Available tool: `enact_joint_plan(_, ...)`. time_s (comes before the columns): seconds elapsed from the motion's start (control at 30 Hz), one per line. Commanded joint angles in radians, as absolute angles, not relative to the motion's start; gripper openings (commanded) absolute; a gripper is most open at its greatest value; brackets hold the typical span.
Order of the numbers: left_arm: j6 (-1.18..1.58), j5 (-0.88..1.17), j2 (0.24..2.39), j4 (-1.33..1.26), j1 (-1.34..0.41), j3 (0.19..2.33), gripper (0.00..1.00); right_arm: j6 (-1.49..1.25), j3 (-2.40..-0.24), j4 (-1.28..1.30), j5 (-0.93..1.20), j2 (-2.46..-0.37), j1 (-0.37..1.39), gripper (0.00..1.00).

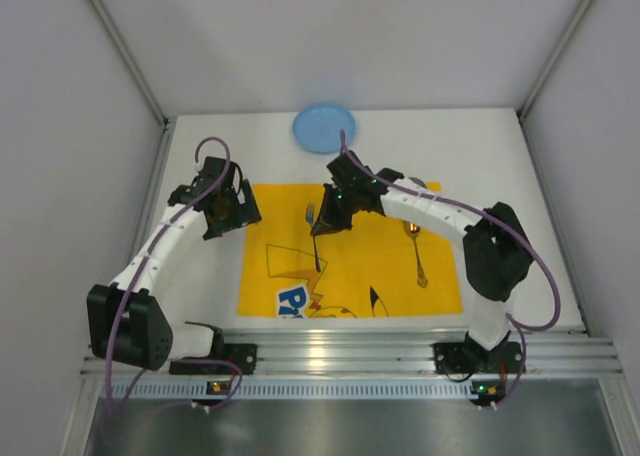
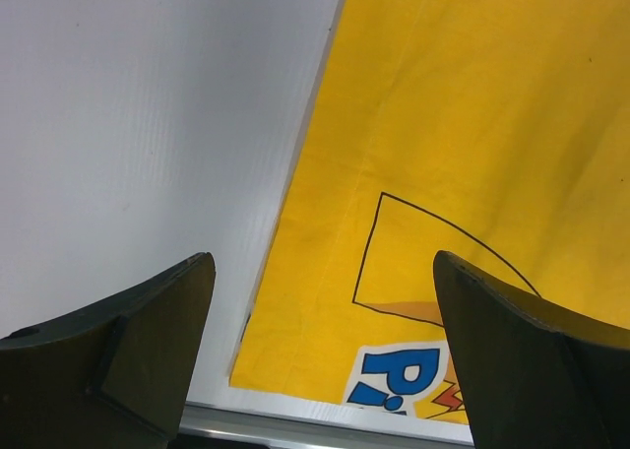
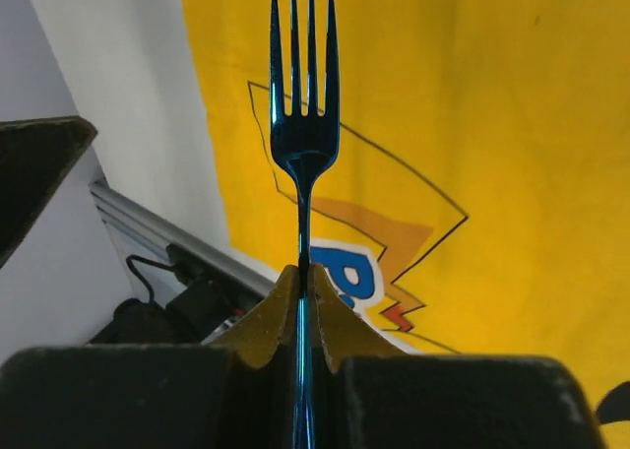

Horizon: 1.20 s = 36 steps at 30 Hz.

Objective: Set the dinner table for one person

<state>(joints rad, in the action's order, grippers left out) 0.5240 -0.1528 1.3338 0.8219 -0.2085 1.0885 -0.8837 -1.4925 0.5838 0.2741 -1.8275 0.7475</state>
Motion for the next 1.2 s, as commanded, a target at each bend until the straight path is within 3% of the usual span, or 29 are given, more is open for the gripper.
enact_joint_plan(0.0,0.558,-0.19,1.264,0.738,-0.198,1.054,0.98,-1.176,-1.453,0.417,0.308,-1.805,0.799,0.0)
enact_joint_plan(0.33,0.535,-0.196,1.193,0.762,-0.193,1.029,0.98,-1.293,-1.776,0.46,0.279,-2.118,0.939,0.0)
enact_joint_plan(0.63,0.522,-0.241,1.161,0.779,-0.196,1.042,0.98,-1.209,-1.818,0.578,0.198,-2.246,0.94,0.0)
enact_joint_plan(0.93,0.517,-0.262,1.166,0.784,-0.193,1.049,0.98,-1.184,-1.85,0.612,0.323,-2.347,0.948,0.0)
enact_joint_plan(1.1,0.537,-0.258,1.172,0.788,-0.192,1.048,0.98,-1.131,-1.847,0.64,0.31,-2.313,0.937,0.22)
enact_joint_plan(1.17,0.546,-0.255,1.175,0.787,-0.192,1.048,0.98,-1.105,-1.855,0.667,0.298,-2.301,0.924,0.24)
